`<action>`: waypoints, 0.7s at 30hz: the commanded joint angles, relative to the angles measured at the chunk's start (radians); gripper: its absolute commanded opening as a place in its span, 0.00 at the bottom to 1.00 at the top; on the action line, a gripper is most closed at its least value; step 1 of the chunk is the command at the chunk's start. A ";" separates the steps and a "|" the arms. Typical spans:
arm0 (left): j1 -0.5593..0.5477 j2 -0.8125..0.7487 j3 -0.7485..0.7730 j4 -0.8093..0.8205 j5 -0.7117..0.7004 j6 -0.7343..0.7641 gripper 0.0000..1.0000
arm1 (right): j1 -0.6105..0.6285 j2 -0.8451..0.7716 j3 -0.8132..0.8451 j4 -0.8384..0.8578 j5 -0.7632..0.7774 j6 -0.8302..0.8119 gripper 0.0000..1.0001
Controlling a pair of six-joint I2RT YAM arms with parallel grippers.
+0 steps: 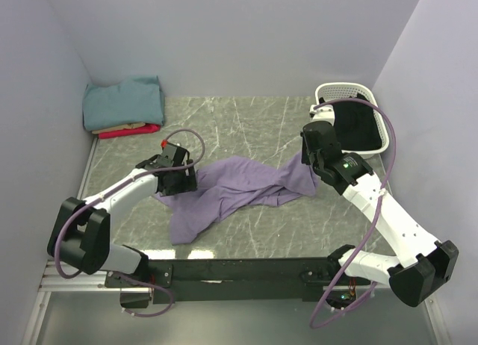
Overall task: Fold and stack the t-shirts
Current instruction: Flatten the tshirt out
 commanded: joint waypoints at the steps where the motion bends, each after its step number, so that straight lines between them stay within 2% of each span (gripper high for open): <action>1: -0.012 0.027 0.015 0.033 -0.052 -0.013 0.76 | -0.009 -0.005 -0.004 0.052 0.000 -0.009 0.00; 3: -0.012 0.042 0.017 0.037 -0.057 -0.014 0.64 | -0.010 -0.002 -0.004 0.054 -0.006 -0.009 0.00; 5: -0.015 0.054 0.023 0.037 -0.060 -0.014 0.60 | -0.009 -0.001 -0.006 0.054 -0.007 -0.009 0.00; 8: -0.018 0.070 0.023 0.041 -0.071 -0.016 0.43 | -0.010 -0.002 -0.009 0.060 -0.006 -0.012 0.00; 9: -0.017 0.071 0.022 0.043 -0.072 -0.014 0.30 | -0.012 -0.004 -0.009 0.057 -0.003 -0.011 0.00; 12: -0.018 0.064 0.028 0.040 -0.080 -0.017 0.01 | -0.013 -0.005 -0.009 0.059 -0.003 -0.014 0.00; 16: -0.018 0.030 0.061 0.009 -0.102 -0.016 0.01 | -0.016 -0.014 -0.010 0.062 0.005 -0.020 0.00; 21: -0.018 -0.079 0.185 -0.097 -0.163 -0.008 0.01 | -0.030 -0.053 -0.001 0.063 0.042 -0.031 0.00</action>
